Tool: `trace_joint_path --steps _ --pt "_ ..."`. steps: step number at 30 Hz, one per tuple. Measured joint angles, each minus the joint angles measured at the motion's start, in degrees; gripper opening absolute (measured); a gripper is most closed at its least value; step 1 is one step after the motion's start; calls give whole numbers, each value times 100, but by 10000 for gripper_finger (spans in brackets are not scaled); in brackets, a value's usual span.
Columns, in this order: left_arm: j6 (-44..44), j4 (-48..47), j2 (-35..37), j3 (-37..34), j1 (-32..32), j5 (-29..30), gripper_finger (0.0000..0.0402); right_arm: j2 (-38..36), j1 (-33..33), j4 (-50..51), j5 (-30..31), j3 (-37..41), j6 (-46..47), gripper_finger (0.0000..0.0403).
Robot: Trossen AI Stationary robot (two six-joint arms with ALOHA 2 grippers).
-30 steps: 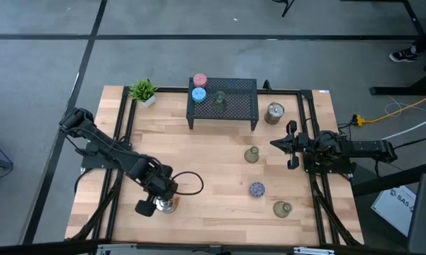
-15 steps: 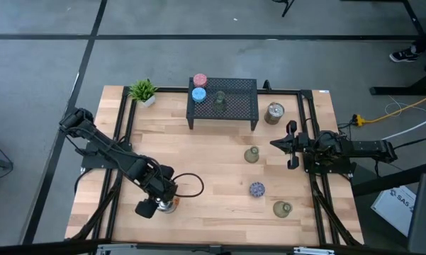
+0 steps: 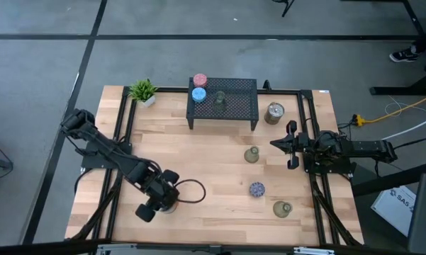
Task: Pick & Place candle stick holders
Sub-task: Put the bottom silver scented candle on the shelf
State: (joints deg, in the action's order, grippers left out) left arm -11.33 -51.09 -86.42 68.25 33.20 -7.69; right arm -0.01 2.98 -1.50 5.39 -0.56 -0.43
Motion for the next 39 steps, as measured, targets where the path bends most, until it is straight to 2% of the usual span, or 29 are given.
trace_joint_path --steps 12,27,39 --pt "164 15 -258 -4 282 5 6 0 -1 0 2 2 0 0" --pt "162 8 -277 -65 347 125 1 0 -2 2 2 0 -1 0" --pt "5 543 -269 -584 347 274 1 0 -2 0 2 1 -1 0"
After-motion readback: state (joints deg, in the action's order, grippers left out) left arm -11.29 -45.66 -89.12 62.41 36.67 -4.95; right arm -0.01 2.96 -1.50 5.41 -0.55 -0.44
